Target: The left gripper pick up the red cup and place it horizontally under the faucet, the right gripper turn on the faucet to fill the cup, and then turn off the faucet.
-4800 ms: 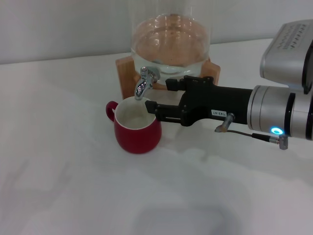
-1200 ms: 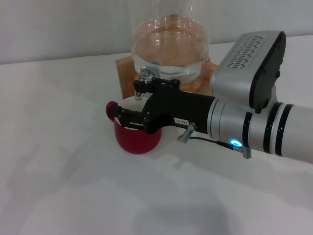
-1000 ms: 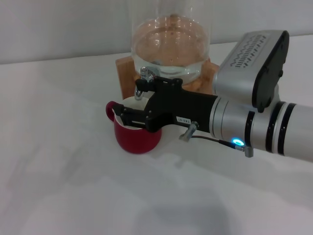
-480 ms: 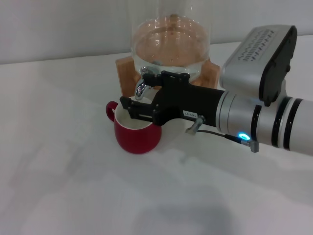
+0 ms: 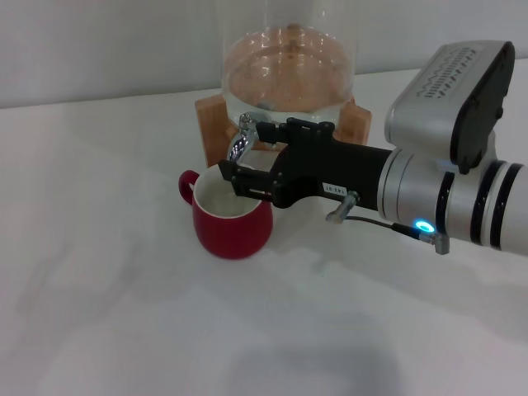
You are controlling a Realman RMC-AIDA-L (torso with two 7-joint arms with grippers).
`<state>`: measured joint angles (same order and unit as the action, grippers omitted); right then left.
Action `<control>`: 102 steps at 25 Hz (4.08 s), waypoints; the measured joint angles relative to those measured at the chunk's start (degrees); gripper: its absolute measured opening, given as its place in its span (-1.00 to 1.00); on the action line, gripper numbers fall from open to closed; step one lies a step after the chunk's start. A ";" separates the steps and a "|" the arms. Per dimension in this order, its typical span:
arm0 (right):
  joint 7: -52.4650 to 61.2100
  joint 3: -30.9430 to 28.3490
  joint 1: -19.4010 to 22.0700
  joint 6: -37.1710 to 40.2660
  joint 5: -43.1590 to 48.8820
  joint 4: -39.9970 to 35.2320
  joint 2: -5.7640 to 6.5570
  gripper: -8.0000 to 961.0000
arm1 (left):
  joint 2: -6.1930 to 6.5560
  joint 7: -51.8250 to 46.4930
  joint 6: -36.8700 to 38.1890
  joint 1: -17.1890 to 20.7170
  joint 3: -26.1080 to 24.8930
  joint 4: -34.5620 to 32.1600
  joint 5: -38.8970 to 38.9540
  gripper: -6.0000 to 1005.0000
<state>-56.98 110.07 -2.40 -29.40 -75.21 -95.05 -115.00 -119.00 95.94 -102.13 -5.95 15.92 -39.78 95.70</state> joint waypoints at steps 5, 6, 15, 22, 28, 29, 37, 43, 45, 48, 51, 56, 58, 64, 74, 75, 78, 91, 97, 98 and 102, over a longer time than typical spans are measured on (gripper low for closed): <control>-0.10 -0.23 0.10 0.06 0.10 -0.11 -0.02 0.54 | -0.01 -0.03 -0.07 -0.04 -0.06 0.03 0.00 0.71; -0.11 -0.33 0.10 0.10 0.10 -0.10 -0.03 0.54 | 0.00 -0.05 -0.11 -0.03 -0.08 0.04 0.00 0.71; -0.28 -1.39 0.13 0.23 0.12 -0.73 -0.06 0.54 | 0.00 -0.14 -0.34 0.23 -0.11 0.06 0.01 0.71; -0.37 -1.55 1.88 -3.51 0.04 -4.56 -0.10 0.53 | 0.00 0.02 -0.02 0.37 -0.20 0.06 0.01 0.71; -0.40 -1.14 1.37 -5.34 -0.41 -3.44 -0.19 0.53 | 0.00 0.09 0.06 -0.02 -0.19 0.06 0.01 0.71; -0.40 -1.00 1.04 -5.30 -0.42 -2.75 -0.23 0.53 | 0.00 0.07 0.07 -0.03 -0.17 0.06 0.01 0.71; -0.40 -0.02 -0.54 -2.63 -0.51 0.15 -0.32 0.53 | 0.00 -0.11 -0.04 -0.02 0.02 0.06 0.01 0.71; -0.47 -0.34 -0.59 -0.85 -0.08 0.32 -0.28 0.53 | 0.00 -0.14 -0.26 0.21 -0.08 0.06 0.01 0.71; -0.64 -0.52 -0.56 -0.75 -0.05 0.45 -0.27 0.53 | 0.00 -0.14 -0.30 0.20 -0.09 0.06 0.01 0.71; -0.96 -0.62 -0.44 0.07 -0.05 0.98 -0.26 0.53 | 0.00 -0.14 -0.36 0.16 -0.10 0.06 0.01 0.71; -1.06 -0.65 -0.49 0.98 -0.02 1.67 -0.25 0.53 | 0.00 -0.14 -0.44 0.12 -0.10 0.06 0.01 0.71; -1.72 -0.66 -0.60 2.00 -0.06 2.45 -0.22 0.53 | 0.00 -0.32 -0.49 0.26 -0.03 0.06 0.01 0.71; -1.79 -0.69 -0.52 1.90 -0.14 2.33 -0.18 0.53 | 0.00 -0.45 -0.51 0.39 -0.05 0.06 0.01 0.71; -1.73 -2.43 0.90 -4.44 -1.86 -1.69 -0.08 0.53 | 0.00 -0.83 -0.54 0.66 -0.16 0.06 0.01 0.71; -1.63 -10.18 3.56 -9.50 -2.30 -4.03 -0.08 0.53 | 0.00 -0.84 -0.51 0.36 -0.19 0.06 0.01 0.71; -1.43 -11.67 4.03 -9.94 -2.43 -3.72 -0.14 0.53 | 0.00 -0.84 -0.46 0.34 -0.17 0.06 0.01 0.71; -0.78 -15.32 5.76 -10.27 -2.61 -3.50 -0.19 0.53 | 0.00 -0.85 -0.21 0.35 -0.08 0.06 0.01 0.71; -0.86 -26.09 7.58 -12.01 -3.37 -3.78 -0.32 0.53 | 0.64 -3.16 0.59 0.06 -0.16 -0.42 -4.21 0.71; -1.54 -30.43 7.41 -12.27 -5.39 -2.16 -0.31 0.53 | 1.96 -8.77 0.42 0.33 -0.14 -3.85 -9.81 0.71; -2.00 -30.77 7.39 -12.23 -6.03 -1.68 -0.32 0.53 | 1.98 -10.68 0.38 0.55 -0.14 -5.90 -11.29 0.71; -3.47 -31.06 6.88 -11.83 -7.45 -0.08 -0.34 0.53 | 0.19 -16.31 0.87 2.19 -0.20 -16.17 -14.06 0.71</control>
<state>-60.46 79.01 4.48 -41.24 -82.66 -95.13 -115.33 -118.81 79.63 -101.26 -3.75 15.72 -55.95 81.64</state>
